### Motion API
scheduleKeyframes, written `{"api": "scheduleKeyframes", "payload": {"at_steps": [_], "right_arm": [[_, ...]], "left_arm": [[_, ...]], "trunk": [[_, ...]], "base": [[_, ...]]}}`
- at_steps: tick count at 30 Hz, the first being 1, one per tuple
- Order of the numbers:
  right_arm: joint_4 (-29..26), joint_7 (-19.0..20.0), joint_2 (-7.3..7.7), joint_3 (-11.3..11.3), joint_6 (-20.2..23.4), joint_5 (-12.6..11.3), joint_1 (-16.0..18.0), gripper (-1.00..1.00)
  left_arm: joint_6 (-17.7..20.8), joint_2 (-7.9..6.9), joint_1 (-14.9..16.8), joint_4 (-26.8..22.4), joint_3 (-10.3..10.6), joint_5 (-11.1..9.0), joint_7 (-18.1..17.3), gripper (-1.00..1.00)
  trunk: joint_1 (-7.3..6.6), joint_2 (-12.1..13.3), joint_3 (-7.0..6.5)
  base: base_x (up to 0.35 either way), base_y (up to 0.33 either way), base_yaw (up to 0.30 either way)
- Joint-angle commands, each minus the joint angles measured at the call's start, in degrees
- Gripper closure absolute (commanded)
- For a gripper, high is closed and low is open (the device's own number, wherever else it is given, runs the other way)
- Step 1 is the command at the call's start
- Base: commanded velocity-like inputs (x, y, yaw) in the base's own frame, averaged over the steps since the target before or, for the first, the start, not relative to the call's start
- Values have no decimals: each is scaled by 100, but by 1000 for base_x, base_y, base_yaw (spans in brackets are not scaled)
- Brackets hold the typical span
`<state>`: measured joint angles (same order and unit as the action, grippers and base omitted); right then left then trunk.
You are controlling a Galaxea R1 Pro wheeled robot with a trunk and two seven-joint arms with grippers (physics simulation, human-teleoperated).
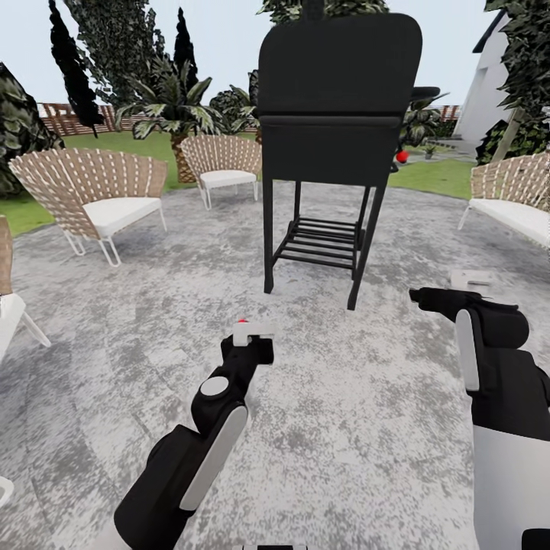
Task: Pick up the pesticide atomizer in the garden and spray insectifuge to fully cover both potted plants in the garden.
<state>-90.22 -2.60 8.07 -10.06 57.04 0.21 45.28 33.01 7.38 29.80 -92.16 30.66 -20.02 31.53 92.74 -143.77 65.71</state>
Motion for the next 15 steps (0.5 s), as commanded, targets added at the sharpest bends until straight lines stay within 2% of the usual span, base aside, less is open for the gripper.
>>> {"api": "scheduleKeyframes", "payload": {"at_steps": [1,15], "right_arm": [[-4,-17,2,4,27,-3,5,-100],[-4,-20,2,4,27,-7,4,-100]], "left_arm": [[12,-1,6,-7,9,-56,59,100],[-47,50,0,-5,19,-54,81,100]], "trunk": [[-3,0,-18],[-39,18,-328]], "base": [[0,0,0],[0,0,0]]}}
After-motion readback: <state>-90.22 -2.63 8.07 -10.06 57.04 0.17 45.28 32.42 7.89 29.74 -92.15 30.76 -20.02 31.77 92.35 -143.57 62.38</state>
